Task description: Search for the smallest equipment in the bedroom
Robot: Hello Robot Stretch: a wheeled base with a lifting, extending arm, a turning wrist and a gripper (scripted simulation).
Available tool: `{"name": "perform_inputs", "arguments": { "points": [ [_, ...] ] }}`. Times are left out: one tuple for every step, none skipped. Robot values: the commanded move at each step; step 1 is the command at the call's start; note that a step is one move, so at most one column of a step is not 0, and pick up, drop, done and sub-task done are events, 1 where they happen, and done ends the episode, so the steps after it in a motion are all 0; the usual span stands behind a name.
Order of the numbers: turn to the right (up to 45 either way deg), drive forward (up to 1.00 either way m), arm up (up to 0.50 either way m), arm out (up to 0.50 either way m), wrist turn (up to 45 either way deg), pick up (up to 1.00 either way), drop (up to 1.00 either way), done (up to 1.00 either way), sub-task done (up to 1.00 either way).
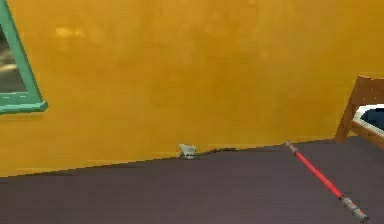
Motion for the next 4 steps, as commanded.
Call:
{"name": "perform_inputs", "arguments": {
  "points": [
    [0.0,0.15,0.00,0.00,0.0,0.00,0.00,0.00,0.00],
    [-45.0,0.00,0.00,0.00,0.0,0.00,0.00,0.00,0.00],
    [-45.0,0.00,0.00,0.00,0.0,0.00,0.00,0.00,0.00],
    [0.0,0.00,0.00,0.00,0.0,0.00,0.00,1.00,0.00]
  ]
}}
